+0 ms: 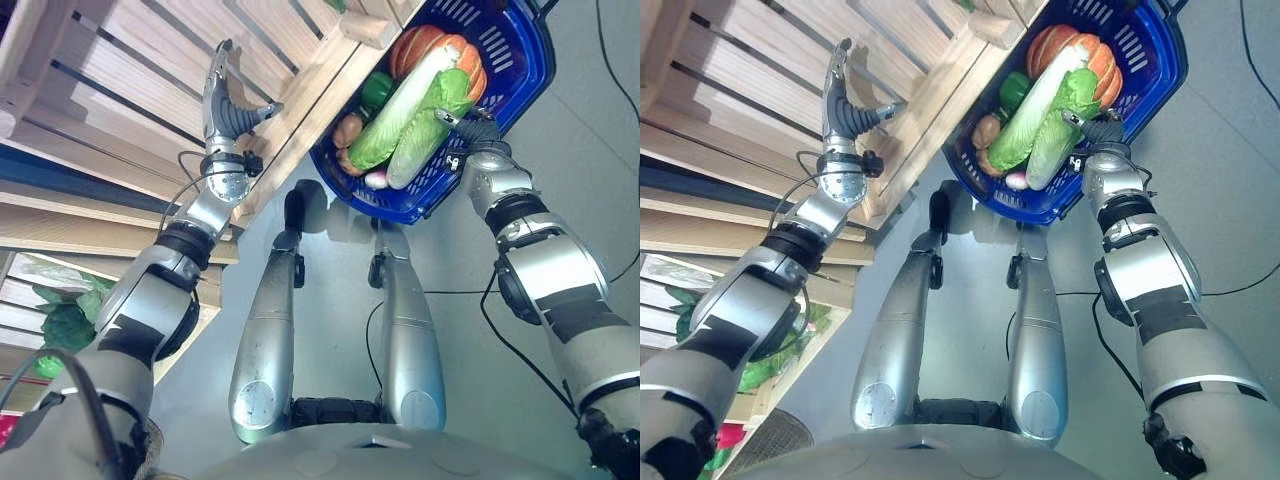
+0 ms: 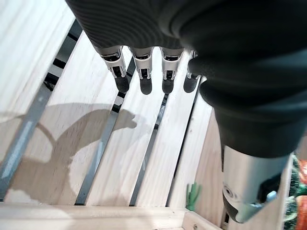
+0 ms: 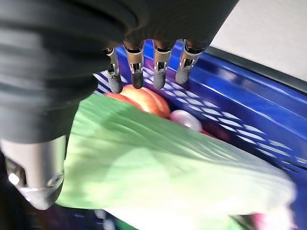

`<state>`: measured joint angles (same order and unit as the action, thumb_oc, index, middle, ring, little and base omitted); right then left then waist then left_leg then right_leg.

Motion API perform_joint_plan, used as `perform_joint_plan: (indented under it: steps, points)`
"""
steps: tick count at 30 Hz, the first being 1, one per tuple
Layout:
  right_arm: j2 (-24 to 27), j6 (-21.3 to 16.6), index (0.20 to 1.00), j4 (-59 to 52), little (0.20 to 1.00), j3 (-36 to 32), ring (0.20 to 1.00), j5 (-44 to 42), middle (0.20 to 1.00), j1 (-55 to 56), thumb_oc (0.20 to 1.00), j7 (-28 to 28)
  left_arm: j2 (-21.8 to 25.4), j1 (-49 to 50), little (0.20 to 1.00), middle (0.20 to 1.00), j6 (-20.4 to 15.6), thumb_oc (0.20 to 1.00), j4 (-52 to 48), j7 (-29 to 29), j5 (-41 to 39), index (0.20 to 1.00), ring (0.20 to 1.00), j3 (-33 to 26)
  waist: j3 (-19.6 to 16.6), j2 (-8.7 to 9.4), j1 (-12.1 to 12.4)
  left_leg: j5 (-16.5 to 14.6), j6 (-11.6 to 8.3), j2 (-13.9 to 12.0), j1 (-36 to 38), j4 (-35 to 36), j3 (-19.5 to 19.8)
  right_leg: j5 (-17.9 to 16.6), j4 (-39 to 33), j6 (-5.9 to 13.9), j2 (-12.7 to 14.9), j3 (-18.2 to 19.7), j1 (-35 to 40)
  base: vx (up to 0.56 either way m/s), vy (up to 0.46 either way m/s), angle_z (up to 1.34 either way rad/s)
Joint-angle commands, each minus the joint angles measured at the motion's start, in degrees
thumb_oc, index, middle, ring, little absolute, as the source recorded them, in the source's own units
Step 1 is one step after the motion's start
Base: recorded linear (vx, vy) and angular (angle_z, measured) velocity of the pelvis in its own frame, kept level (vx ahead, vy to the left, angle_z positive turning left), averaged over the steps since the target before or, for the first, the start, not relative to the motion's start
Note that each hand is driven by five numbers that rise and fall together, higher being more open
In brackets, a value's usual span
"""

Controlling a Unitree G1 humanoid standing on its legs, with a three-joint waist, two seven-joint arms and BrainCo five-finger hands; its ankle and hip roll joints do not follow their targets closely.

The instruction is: Pick up fruits and vegetables into the basket

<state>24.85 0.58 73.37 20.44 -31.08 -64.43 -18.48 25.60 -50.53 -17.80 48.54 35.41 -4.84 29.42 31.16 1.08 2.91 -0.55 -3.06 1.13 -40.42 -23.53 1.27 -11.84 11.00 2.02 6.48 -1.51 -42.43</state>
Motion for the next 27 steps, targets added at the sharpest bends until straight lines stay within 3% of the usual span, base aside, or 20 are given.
perform_joint_plan:
  steps: [1,7,17,22,27]
  points:
    - [3.3,-5.6,1.0,-2.9,1.0,-0.6,1.0,2.3,1.0,2.7,1.0,-2.4,0.9,3.8,1.0,1.0,-2.6,1.0,-2.6,-1.4,0.1,1.0,1.0,-2.7,-1.4,-4.86,-0.2,3.1,-0.17,2.1,6.2,9.7,1.8,9.7,6.0,3.26,-1.6,-4.9,6.3,0.0,0.0,0.0]
    - [4.1,-8.1,1.0,-5.3,1.0,-2.3,1.0,4.2,1.0,9.2,1.0,-1.5,2.4,10.1,1.0,1.0,-3.4,1.0,-2.2,-4.9,0.4,1.0,1.0,-3.8,-1.4,-3.94,0.0,3.9,-0.43,1.2,17.9,15.9,1.7,9.0,0.9,4.07,-0.3,-5.8,17.9,-0.01,0.026,-0.03]
    - [2.4,-10.6,1.0,-11.2,1.0,-5.2,1.0,10.4,1.0,32.2,1.0,1.0,2.1,28.3,1.0,1.0,-3.1,1.0,0.2,-12.7,4.4,1.0,1.0,-4.0,-13.4,-1.83,-0.6,3.4,-0.45,-0.3,31.6,24.1,0.7,8.3,-8.9,4.58,0.3,-6.4,33.6,0.12,0.02,-0.05]
    - [0.1,-11.1,1.0,-10.4,1.0,-8.1,1.0,14.7,1.0,45.4,1.0,5.2,-1.0,38.6,1.0,1.0,-3.7,1.0,6.9,-19.8,4.8,1.0,1.0,-6.3,-19.8,-1.47,-0.8,2.8,-0.01,-1.0,37.3,26.4,-0.1,8.1,-11.7,5.11,0.1,-6.3,39.1,0.17,0.019,-0.13]
    - [-2.8,-9.4,1.0,-7.7,1.0,-8.6,1.0,17.6,1.0,51.7,1.0,8.4,-3.3,44.5,1.0,1.0,-2.3,1.0,12.7,-28.2,4.1,1.0,1.0,-9.4,-23.7,-1.1,-0.8,2.1,0.21,-1.5,40.8,27.5,-0.8,8.2,-13.0,5.28,0.1,-6.6,42.5,0.13,0.001,-0.02]
